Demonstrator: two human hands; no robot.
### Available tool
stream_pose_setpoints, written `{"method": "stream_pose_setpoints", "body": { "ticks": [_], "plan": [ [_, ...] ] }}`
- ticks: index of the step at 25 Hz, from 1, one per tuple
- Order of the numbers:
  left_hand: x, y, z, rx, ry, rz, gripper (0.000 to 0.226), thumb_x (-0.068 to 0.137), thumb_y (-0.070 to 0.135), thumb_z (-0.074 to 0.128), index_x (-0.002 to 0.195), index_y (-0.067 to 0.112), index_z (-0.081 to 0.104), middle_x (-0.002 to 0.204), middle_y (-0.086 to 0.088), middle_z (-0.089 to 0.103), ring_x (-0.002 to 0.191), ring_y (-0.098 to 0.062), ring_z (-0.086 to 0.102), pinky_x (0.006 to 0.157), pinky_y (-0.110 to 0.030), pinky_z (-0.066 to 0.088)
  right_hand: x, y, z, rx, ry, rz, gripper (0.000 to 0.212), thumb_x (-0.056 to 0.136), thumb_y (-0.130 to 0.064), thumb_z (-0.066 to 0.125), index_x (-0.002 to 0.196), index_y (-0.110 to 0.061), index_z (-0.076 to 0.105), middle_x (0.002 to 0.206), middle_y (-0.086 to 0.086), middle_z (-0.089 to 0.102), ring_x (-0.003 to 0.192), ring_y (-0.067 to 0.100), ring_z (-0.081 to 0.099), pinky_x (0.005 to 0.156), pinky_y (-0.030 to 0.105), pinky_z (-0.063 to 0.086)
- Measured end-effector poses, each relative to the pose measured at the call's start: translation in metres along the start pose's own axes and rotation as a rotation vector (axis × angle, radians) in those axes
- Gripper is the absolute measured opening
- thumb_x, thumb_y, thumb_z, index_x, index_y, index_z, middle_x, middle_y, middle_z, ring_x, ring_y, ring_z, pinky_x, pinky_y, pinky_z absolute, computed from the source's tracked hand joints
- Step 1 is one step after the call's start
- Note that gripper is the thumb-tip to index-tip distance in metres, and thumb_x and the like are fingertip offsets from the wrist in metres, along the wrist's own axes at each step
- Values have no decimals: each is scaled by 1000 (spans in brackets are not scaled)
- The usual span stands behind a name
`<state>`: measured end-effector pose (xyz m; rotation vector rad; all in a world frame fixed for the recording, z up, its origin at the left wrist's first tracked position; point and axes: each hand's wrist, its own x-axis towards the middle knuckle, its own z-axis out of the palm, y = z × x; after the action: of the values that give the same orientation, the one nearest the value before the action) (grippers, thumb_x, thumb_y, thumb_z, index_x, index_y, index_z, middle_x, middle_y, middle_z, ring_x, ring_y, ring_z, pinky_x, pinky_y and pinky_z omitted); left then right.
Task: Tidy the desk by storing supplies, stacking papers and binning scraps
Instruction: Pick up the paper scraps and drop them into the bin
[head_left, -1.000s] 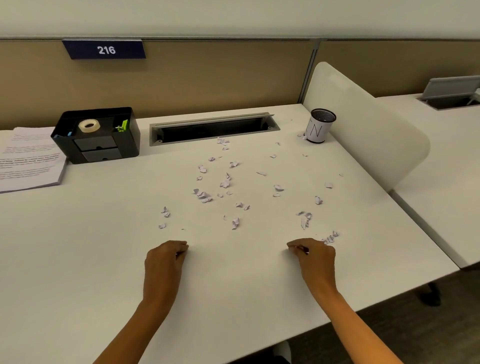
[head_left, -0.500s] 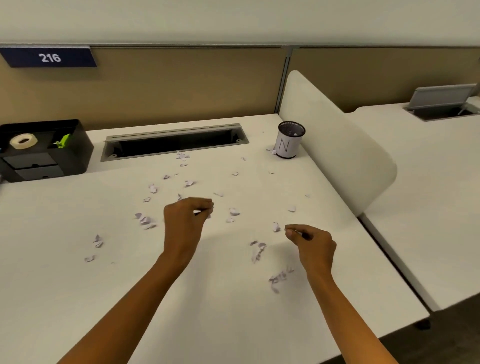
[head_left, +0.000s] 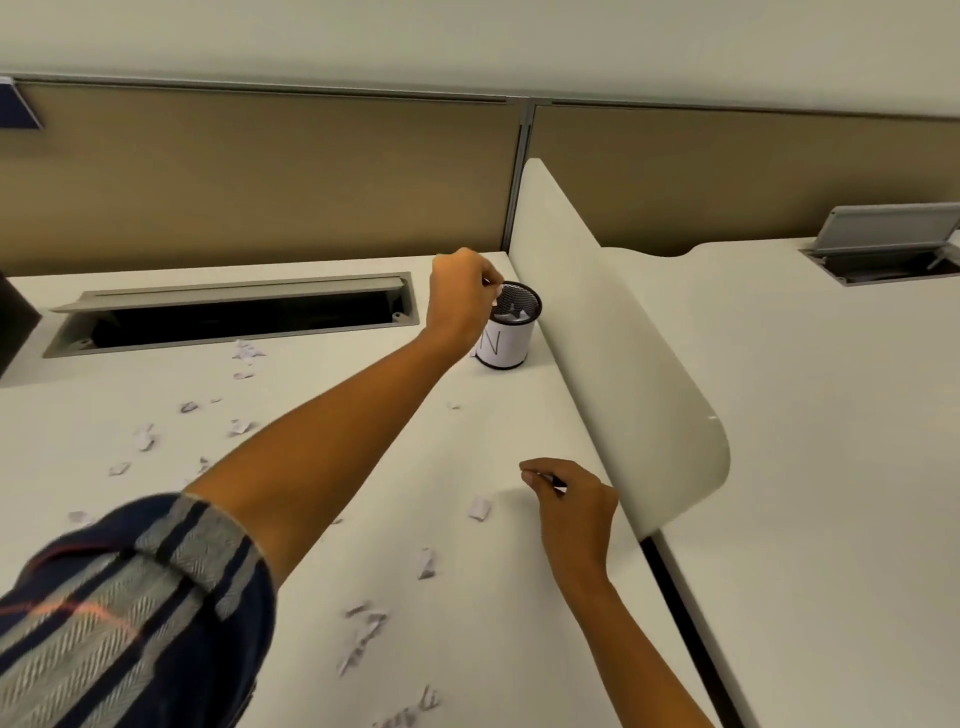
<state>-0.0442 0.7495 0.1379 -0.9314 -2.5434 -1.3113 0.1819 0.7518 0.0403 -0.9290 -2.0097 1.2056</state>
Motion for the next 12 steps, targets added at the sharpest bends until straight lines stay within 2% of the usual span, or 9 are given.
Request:
{"method": "stream_pose_setpoints", "body": {
  "ticks": [2, 6, 12],
  "plan": [
    [22, 0, 27, 64, -41, 30, 11, 80, 2, 67, 87, 3, 75, 90, -11, 72, 83, -23, 67, 78, -30, 55, 18, 5, 0, 15, -8, -26, 14, 78, -1, 71, 84, -12, 75, 81, -6, 72, 81, 0, 64, 71, 13, 52],
    [33, -11, 60, 163, -133, 73, 16, 87, 7, 61, 97, 1, 73, 98, -15, 71, 89, -27, 66, 79, -26, 51, 45, 16, 3, -15, -31, -103, 13, 79, -3, 71, 86, -14, 74, 83, -6, 72, 84, 0, 64, 74, 10, 51],
    [30, -24, 54, 192, -87, 202, 28, 96, 14, 46, 114, 8, 67, 111, -9, 69, 105, -26, 61, 90, -27, 42, 72, 19, 13, 18, -25, -134, 14, 77, -3, 72, 87, -12, 74, 84, -4, 72, 82, 2, 65, 73, 12, 53]
  ]
}}
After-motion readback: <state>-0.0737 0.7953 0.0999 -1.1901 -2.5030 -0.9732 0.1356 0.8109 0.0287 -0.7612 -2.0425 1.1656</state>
